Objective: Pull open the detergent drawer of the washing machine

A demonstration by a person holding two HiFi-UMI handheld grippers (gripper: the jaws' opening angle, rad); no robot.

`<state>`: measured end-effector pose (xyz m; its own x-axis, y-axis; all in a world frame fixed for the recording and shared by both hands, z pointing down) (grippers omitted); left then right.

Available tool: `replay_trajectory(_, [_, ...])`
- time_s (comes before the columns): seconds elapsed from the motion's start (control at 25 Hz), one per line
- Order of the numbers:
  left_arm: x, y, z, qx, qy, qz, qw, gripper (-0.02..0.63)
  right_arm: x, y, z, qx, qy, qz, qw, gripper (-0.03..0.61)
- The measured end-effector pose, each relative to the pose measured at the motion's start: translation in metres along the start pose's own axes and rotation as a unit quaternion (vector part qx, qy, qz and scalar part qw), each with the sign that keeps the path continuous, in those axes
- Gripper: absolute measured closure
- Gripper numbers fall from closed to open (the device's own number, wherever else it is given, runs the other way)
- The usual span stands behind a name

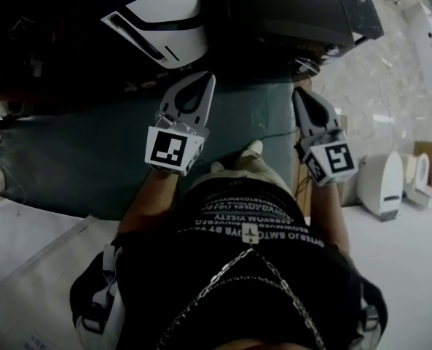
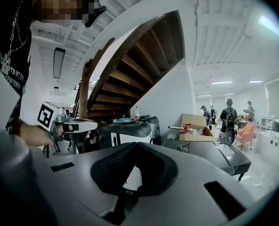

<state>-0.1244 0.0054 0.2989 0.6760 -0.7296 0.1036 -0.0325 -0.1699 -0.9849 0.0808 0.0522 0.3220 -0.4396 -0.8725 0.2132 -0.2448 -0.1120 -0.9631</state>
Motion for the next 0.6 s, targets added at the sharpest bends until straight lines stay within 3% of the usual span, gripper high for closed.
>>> replay_trajectory(0.6, [0.061, 0.019, 0.013, -0.003, 0.021, 0.005, 0.9998, 0.617, 0.019, 0.003, 0.066, -0.002, 0.027, 0.025, 0.999, 0.575])
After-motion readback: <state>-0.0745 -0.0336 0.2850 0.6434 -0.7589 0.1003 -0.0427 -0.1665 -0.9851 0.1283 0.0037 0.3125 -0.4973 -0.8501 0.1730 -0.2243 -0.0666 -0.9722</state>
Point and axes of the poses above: the fingertips, and each gripper's own axes: x forward along the fingers, z to its right, y out of its top, the point moved 3 cm from there along -x, backward along the fingers, and after that the axes turned 11 degrees about -x, right-handed, at the moved point
